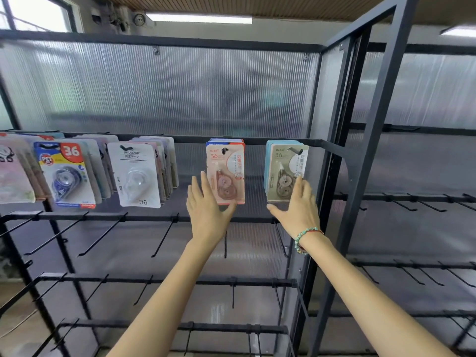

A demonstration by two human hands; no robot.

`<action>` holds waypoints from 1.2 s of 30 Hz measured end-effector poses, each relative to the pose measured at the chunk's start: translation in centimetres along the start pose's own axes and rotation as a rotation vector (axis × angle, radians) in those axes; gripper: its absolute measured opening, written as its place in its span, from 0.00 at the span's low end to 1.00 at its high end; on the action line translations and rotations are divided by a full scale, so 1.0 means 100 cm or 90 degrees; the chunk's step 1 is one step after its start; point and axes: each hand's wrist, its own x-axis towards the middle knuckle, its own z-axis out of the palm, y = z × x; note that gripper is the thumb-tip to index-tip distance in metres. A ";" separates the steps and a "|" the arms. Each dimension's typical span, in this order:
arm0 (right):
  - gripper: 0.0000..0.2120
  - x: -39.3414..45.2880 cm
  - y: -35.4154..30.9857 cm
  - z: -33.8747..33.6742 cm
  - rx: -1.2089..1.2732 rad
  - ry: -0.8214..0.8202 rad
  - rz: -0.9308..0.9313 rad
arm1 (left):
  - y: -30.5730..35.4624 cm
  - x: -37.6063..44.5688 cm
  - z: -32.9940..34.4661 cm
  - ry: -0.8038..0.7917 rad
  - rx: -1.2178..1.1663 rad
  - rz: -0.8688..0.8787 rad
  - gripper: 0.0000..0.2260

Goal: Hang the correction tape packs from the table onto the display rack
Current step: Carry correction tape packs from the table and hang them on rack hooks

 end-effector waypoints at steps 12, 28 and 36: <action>0.35 -0.077 -0.076 0.030 0.134 -0.101 -0.194 | -0.069 -0.078 -0.096 -0.036 0.107 -0.063 0.34; 0.32 -0.258 -0.344 0.122 0.189 -0.295 -0.423 | -0.266 -0.194 -0.380 0.087 0.265 -0.276 0.32; 0.31 -0.365 -0.495 0.167 0.237 -0.387 -0.596 | -0.346 -0.284 -0.518 0.176 0.348 -0.418 0.31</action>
